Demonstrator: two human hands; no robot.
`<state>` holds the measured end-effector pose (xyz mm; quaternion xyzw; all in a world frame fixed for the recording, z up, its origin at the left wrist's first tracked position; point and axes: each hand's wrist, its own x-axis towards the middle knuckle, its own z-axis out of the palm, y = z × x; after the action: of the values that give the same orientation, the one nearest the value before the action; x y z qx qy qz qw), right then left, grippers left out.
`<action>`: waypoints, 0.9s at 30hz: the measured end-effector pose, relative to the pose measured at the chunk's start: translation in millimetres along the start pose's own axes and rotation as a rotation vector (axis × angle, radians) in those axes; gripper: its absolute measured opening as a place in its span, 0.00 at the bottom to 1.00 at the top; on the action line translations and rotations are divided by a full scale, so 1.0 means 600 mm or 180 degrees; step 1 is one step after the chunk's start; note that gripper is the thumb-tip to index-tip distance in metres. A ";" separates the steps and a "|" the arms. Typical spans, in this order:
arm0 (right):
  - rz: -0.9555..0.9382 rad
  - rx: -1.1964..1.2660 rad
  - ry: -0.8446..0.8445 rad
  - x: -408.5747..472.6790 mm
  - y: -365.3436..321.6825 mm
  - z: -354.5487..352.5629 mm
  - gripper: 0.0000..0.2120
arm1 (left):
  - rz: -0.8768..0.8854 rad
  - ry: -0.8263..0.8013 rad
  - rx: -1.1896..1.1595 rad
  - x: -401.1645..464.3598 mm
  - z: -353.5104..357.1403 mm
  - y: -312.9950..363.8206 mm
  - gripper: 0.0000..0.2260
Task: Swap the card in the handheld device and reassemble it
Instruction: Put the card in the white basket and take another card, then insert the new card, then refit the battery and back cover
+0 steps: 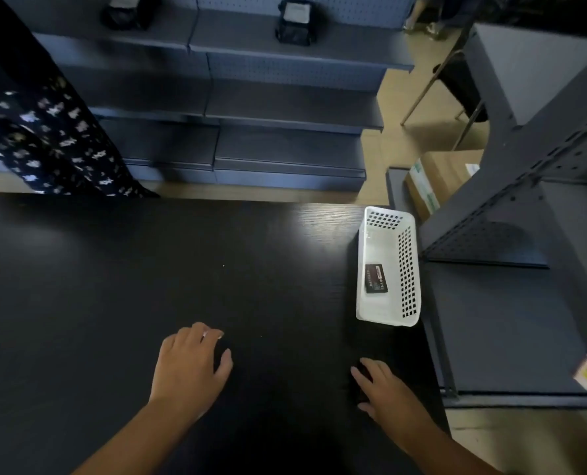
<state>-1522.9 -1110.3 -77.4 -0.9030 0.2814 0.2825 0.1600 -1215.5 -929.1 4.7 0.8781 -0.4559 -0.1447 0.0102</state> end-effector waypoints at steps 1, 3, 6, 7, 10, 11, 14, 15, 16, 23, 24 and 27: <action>-0.0001 -0.0019 0.0010 -0.003 -0.001 -0.001 0.33 | -0.0049 0.0027 0.0007 -0.011 -0.002 -0.005 0.14; -0.0044 -0.0091 0.0075 -0.004 -0.007 -0.016 0.32 | -0.0133 0.0135 0.0011 -0.034 -0.010 -0.017 0.14; -0.0232 -0.0122 0.0262 0.011 -0.043 -0.076 0.29 | -0.0214 0.0257 0.0003 -0.074 -0.025 -0.044 0.16; -0.0346 -0.0141 0.0355 0.020 -0.066 -0.104 0.29 | -0.0243 0.0305 0.0002 -0.088 -0.030 -0.057 0.17; -0.0733 -0.0176 0.0605 0.045 -0.168 -0.187 0.29 | -0.0406 0.0396 -0.0034 -0.135 -0.045 -0.102 0.18; -0.0875 -0.0219 0.0663 0.048 -0.211 -0.213 0.29 | -0.0455 0.0425 -0.0049 -0.152 -0.050 -0.119 0.18; -0.1344 -0.0432 0.0776 0.047 -0.352 -0.271 0.27 | -0.0593 0.0533 -0.0083 -0.206 -0.067 -0.182 0.18; -0.1482 -0.0516 0.0795 0.045 -0.401 -0.285 0.27 | -0.0658 0.0578 -0.0106 -0.225 -0.072 -0.208 0.18; -0.1603 -0.0594 0.0818 0.041 -0.450 -0.295 0.26 | -0.0740 0.0623 -0.0141 -0.246 -0.077 -0.236 0.18; -0.2210 -0.0959 0.0918 0.049 -0.773 -0.291 0.25 | -0.1292 0.0894 -0.0451 -0.403 -0.092 -0.480 0.18; -0.2243 -0.0956 0.0911 0.055 -0.817 -0.285 0.25 | -0.1361 0.0927 -0.0490 -0.426 -0.095 -0.519 0.18; -0.2321 -0.0958 0.0916 0.080 -0.944 -0.268 0.26 | -0.1535 0.1040 -0.0525 -0.490 -0.101 -0.632 0.18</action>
<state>-1083.5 -754.4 94.5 -0.9870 -0.0815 0.1162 0.0749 -1056.3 -478.1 78.1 0.9689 -0.2133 -0.0362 0.1199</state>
